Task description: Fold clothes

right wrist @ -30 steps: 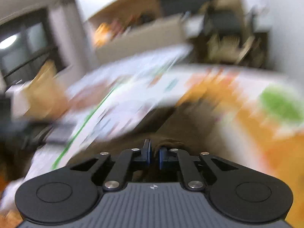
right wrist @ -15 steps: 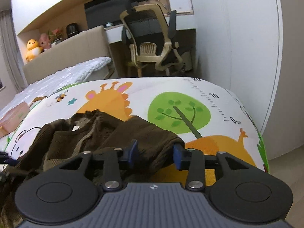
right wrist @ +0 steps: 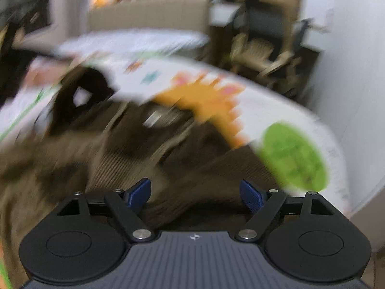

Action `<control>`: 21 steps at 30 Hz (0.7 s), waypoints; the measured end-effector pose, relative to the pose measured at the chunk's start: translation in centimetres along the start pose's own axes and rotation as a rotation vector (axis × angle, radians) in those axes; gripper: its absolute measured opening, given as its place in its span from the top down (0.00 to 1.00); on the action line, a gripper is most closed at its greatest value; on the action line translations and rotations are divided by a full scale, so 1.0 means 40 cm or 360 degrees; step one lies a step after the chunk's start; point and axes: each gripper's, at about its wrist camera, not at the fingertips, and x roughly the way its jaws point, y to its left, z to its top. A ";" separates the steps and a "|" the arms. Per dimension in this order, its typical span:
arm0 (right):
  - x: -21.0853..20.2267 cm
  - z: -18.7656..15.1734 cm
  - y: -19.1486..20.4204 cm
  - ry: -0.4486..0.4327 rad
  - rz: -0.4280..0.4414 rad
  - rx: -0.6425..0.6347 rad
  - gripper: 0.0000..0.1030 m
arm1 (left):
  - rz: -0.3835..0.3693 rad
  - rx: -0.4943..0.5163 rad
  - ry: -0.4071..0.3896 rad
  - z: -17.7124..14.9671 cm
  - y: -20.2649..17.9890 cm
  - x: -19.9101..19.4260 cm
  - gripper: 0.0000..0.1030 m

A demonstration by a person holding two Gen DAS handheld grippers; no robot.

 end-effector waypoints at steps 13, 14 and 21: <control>-0.126 -0.035 -0.156 -0.0214 -0.0531 0.0262 0.79 | -0.0254 -0.0347 0.0216 -0.082 0.079 -0.041 0.41; -0.141 -0.026 -0.195 -0.0267 -0.0609 0.0335 0.79 | -0.0301 -0.0367 0.0225 -0.080 0.065 -0.043 0.31; -0.136 -0.023 -0.357 -0.0232 -0.1017 0.0579 0.78 | -0.0302 -0.0248 0.0320 -0.098 -0.083 0.009 0.08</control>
